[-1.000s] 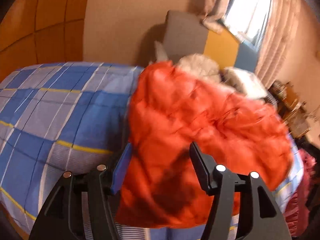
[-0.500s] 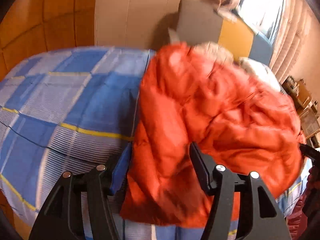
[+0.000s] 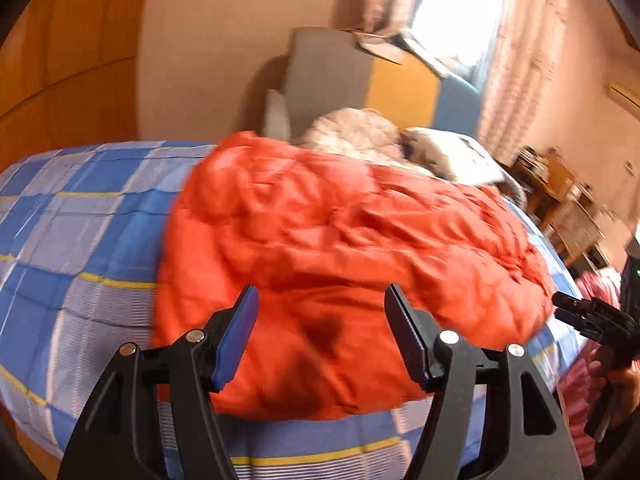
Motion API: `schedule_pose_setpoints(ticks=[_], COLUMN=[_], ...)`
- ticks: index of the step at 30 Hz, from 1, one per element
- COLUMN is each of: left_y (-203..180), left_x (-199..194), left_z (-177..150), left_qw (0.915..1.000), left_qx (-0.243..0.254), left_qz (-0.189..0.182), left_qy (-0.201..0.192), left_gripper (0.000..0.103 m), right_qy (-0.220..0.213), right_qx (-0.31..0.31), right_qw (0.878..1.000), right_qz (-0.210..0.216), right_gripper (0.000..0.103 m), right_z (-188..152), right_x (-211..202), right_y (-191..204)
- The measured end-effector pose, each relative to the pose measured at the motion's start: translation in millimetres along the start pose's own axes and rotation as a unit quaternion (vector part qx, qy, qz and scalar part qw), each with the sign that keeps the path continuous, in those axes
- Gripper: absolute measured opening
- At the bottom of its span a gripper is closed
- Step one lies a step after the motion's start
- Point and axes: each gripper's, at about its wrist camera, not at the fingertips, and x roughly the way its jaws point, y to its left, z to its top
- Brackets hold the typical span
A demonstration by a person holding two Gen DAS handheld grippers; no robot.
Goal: Fold large clothes
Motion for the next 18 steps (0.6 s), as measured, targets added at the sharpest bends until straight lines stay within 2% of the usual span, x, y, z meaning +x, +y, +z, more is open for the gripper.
schedule_pose_setpoints(ticks=[4, 9, 16, 18], left_y=[-26, -49, -48, -43], left_x=[8, 25, 55, 59], left_z=[0, 2, 2, -1], left_qw=[0.9983, 0.9942, 0.9920, 0.9917], left_qx=[0.048, 0.092, 0.093, 0.086], left_qz=[-0.031, -0.049, -0.065, -0.074], left_qy=[0.008, 0.028, 0.055, 0.059], left_gripper=[0.065, 0.065, 0.065, 0.065], right_qy=[0.012, 0.023, 0.036, 0.036], right_qx=[0.064, 0.127, 0.190, 0.196], right_qw=[0.997, 0.989, 0.975, 0.973], right_qz=[0.031, 0.073, 0.111, 0.114], right_gripper=[0.073, 0.073, 0.072, 0.063], right_z=[-10, -13, -9, -9], right_x=[0, 14, 46, 51], right_y=[-30, -46, -50, -49])
